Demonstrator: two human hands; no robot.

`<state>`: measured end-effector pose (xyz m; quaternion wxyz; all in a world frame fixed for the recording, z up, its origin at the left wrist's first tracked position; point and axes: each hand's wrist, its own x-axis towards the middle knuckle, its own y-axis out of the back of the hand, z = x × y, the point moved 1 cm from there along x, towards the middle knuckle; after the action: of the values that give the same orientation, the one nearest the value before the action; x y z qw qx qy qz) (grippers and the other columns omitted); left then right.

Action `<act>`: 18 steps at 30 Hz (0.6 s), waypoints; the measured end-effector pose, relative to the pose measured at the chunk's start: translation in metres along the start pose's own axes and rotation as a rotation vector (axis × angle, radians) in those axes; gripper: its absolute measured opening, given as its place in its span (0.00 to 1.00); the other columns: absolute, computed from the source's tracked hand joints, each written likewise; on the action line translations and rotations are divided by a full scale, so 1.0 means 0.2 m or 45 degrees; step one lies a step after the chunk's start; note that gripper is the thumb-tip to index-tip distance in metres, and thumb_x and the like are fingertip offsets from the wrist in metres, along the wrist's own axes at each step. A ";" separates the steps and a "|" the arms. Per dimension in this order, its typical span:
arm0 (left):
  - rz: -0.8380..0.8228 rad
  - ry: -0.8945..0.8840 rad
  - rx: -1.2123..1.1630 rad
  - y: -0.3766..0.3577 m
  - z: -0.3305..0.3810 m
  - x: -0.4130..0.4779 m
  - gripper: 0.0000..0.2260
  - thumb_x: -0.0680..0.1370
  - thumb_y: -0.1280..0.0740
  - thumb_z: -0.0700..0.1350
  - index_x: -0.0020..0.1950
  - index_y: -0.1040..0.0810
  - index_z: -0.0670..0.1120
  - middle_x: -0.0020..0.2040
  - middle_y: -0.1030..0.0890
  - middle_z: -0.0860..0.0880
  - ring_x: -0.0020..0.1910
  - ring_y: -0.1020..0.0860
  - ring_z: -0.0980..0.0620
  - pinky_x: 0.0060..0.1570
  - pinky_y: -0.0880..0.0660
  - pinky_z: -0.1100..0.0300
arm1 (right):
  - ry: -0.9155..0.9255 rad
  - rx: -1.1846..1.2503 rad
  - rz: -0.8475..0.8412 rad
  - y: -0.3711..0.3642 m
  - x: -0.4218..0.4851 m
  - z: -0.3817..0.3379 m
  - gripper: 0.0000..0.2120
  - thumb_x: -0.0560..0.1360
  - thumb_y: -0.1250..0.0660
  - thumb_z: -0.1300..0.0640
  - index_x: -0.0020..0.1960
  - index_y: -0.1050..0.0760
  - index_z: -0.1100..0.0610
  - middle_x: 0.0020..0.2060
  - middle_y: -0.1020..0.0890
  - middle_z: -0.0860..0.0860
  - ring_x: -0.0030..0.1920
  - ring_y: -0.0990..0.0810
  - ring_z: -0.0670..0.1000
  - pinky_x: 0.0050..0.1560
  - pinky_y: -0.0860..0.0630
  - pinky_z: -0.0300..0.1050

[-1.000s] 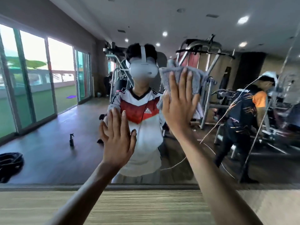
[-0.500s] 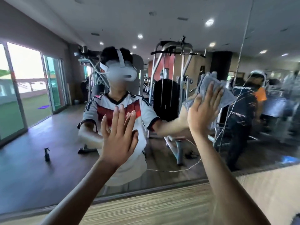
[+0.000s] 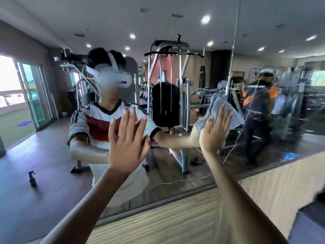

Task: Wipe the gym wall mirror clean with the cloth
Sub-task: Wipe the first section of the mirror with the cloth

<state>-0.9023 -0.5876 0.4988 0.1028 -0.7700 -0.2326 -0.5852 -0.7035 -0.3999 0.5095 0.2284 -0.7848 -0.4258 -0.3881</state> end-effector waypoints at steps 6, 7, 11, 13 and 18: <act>0.004 -0.032 -0.043 -0.01 0.02 -0.02 0.25 0.82 0.41 0.52 0.78 0.34 0.45 0.78 0.38 0.37 0.79 0.42 0.39 0.75 0.46 0.38 | 0.628 -0.151 -0.019 -0.07 0.03 -0.26 0.24 0.85 0.53 0.47 0.77 0.36 0.54 0.77 0.35 0.56 0.77 0.37 0.56 0.68 0.32 0.59; -0.001 -0.056 -0.050 -0.01 0.03 -0.03 0.25 0.82 0.41 0.52 0.78 0.34 0.46 0.78 0.37 0.38 0.79 0.41 0.39 0.74 0.45 0.38 | 0.813 -0.168 -0.072 -0.06 -0.05 -0.22 0.24 0.84 0.51 0.49 0.78 0.37 0.53 0.77 0.36 0.55 0.77 0.37 0.55 0.64 0.31 0.55; -0.054 -0.146 -0.101 -0.02 0.08 -0.13 0.24 0.81 0.41 0.49 0.77 0.32 0.46 0.78 0.37 0.39 0.78 0.39 0.39 0.74 0.42 0.36 | 1.099 -0.206 -0.256 0.00 -0.43 0.18 0.26 0.80 0.46 0.53 0.78 0.39 0.51 0.80 0.43 0.52 0.79 0.43 0.54 0.64 0.32 0.56; -0.102 -0.180 -0.114 -0.02 0.11 -0.19 0.25 0.80 0.41 0.48 0.78 0.33 0.47 0.79 0.38 0.40 0.79 0.40 0.40 0.75 0.45 0.37 | 0.859 -0.230 -0.217 0.03 -0.51 0.38 0.25 0.78 0.46 0.53 0.76 0.36 0.54 0.81 0.46 0.51 0.80 0.46 0.53 0.66 0.34 0.57; -0.196 -0.189 -0.138 -0.02 0.18 -0.30 0.28 0.78 0.41 0.49 0.79 0.36 0.48 0.79 0.39 0.40 0.80 0.44 0.41 0.75 0.46 0.37 | -0.041 -0.077 0.013 0.01 -0.37 0.35 0.26 0.80 0.47 0.54 0.76 0.35 0.63 0.76 0.37 0.61 0.77 0.40 0.59 0.72 0.39 0.66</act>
<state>-0.8869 -0.5834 0.4305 -0.0016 -0.7954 -0.2661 -0.5445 -0.6988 -0.3891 0.4084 0.1997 -0.7997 -0.4135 -0.3868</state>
